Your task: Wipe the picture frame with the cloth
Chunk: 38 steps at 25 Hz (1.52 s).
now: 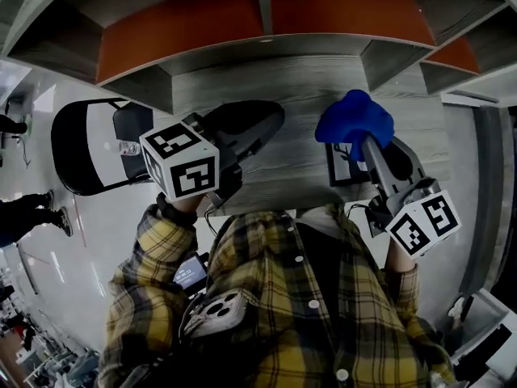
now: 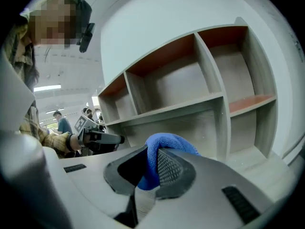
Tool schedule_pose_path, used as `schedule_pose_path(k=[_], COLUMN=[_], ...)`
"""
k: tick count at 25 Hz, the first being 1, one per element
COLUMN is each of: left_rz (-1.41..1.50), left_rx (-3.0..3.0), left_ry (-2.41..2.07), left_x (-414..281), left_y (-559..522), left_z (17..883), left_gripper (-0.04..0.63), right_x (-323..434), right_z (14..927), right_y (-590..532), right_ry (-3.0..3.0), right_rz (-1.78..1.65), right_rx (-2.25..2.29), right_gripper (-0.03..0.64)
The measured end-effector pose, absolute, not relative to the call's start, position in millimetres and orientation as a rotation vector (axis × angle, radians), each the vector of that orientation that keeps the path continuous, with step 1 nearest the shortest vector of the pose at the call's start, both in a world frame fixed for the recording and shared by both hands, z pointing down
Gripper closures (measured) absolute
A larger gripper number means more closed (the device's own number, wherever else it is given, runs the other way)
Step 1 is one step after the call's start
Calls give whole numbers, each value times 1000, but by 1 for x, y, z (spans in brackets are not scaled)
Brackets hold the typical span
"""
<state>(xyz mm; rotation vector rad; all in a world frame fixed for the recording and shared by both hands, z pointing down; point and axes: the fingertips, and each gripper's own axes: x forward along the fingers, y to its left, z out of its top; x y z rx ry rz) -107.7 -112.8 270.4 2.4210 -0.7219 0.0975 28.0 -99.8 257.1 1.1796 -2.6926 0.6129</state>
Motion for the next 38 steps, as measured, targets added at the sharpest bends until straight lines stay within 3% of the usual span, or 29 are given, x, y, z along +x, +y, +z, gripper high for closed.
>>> schedule_pose_path(k=[10,38], left_rz=[25,66], left_rx=[2501,2564], left_ry=[-785,-705], left_x=[-113,-94], left_y=[-92,-70], left_z=[252,255], left_gripper=[589,591], right_x=[7,7], right_z=[257,258], right_y=[-78,-72], right_ry=[-2717,-2690], right_rz=[520,480], right_rx=[1135,1116], right_gripper=[569,571])
